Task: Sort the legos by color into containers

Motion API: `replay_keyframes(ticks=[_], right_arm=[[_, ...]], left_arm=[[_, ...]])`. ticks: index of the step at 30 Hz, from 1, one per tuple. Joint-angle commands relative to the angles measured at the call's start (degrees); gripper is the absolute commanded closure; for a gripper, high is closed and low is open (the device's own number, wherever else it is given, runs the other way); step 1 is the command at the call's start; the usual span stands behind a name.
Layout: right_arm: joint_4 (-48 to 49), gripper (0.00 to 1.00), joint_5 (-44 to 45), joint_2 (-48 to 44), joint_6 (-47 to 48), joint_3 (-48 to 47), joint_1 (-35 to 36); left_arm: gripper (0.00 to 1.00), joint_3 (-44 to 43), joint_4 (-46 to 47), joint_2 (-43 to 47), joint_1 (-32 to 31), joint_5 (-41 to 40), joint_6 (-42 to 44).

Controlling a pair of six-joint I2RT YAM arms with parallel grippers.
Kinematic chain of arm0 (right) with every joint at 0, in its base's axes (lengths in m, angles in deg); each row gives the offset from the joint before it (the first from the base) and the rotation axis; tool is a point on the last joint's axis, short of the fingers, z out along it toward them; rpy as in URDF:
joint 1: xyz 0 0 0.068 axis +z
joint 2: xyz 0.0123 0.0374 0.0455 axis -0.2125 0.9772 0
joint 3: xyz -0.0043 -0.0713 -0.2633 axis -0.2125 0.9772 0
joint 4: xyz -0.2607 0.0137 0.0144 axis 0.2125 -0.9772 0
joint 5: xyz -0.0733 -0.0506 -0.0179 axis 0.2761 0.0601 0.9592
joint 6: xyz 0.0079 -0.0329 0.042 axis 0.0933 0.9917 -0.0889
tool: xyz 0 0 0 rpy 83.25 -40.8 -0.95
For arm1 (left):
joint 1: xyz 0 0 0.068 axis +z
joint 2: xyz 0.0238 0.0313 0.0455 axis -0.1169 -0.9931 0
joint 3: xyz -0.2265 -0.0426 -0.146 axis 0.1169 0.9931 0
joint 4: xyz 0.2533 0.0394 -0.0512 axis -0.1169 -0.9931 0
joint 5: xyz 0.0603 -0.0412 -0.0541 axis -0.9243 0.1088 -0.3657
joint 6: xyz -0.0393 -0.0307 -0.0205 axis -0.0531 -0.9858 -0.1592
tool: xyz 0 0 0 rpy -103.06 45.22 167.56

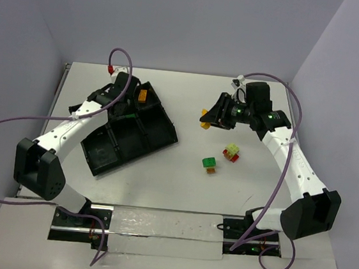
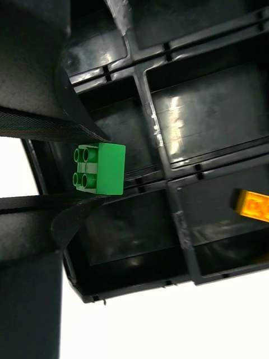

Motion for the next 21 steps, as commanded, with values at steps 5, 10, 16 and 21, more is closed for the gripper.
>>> replay_keyframes(ticks=[5,10,16,21], right_arm=[[0.4,1.00,0.2,-1.6,1.4,-0.1,-0.2],[1.1,1.00,-0.6,-0.8,1.3,0.3,-0.2],[0.4,1.00,-0.6,-0.6,2.2,-0.1,-0.1],[-0.5,1.00,0.0,0.2,3.6,-1.3,0.7]], left_arm=[[1.00,2.8,-0.7,1.6,0.3,1.4,-4.8],[1.00,7.2,0.5,0.6,0.3,0.2,-9.2],[0.39,8.7,2.9,-1.8,0.2,1.9,-8.8],[0.06,5.6,1.1,-1.9,0.2,2.1,-6.6]])
